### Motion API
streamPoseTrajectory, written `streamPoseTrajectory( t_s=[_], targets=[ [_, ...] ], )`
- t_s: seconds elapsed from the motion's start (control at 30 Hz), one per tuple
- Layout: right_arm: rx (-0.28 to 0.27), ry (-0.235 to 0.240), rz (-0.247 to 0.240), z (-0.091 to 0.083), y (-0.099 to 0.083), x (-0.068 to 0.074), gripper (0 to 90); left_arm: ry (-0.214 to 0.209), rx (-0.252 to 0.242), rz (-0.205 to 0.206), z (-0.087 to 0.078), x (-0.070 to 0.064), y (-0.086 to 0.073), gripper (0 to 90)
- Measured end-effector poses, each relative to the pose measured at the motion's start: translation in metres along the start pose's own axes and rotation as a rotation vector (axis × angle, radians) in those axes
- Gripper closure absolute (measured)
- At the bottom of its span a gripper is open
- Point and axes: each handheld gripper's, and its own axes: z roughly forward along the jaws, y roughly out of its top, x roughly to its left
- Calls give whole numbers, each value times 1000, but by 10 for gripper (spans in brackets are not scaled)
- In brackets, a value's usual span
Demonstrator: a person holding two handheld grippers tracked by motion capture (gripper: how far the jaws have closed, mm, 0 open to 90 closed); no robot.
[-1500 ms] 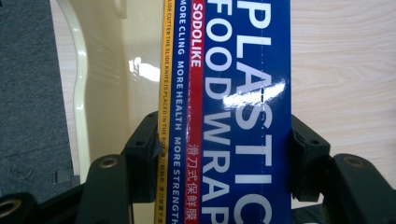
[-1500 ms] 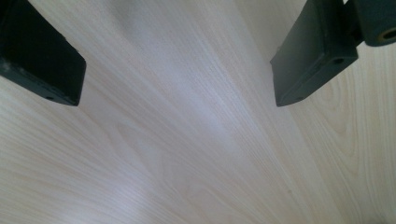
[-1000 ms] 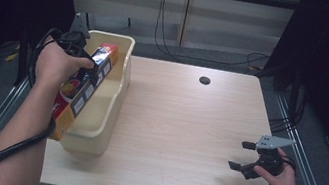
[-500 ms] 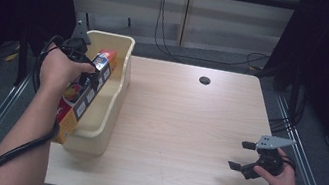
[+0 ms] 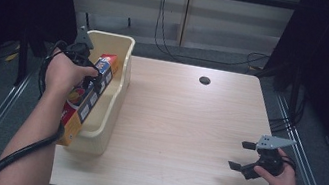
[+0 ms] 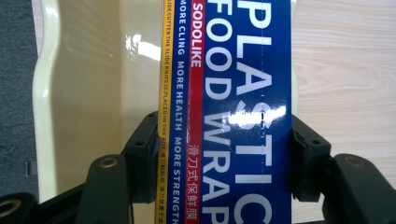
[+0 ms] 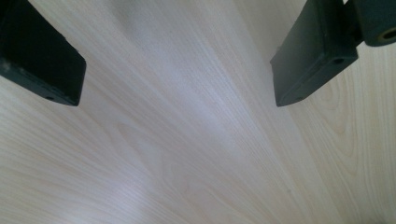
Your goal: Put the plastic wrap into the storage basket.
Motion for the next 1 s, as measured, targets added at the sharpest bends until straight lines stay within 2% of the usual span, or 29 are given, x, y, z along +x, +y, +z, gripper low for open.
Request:
streamPoseTrajectory(
  t_s=[0.1,0.33,0.5,0.6,0.73,0.93,1.0],
  targets=[
    [2,-4,-1,0,0,0,26,-11,6,-9,4,1,1,404],
    [-1,-2,0,0,0,0,26,10,20,-10,12,1,1,404],
    [0,-6,-1,0,0,0,26,-2,32,-22,17,1,0,404],
    [-1,-4,-2,0,0,0,26,5,43,-12,19,1,0,403],
    [2,-5,-1,0,0,0,26,10,50,-23,22,2,-1,403],
    [4,-4,-5,1,-1,0,26,-3,59,-27,26,2,-2,402],
    [4,-1,-4,1,-1,1,26,6,63,-24,27,2,-2,402]
  ],
)
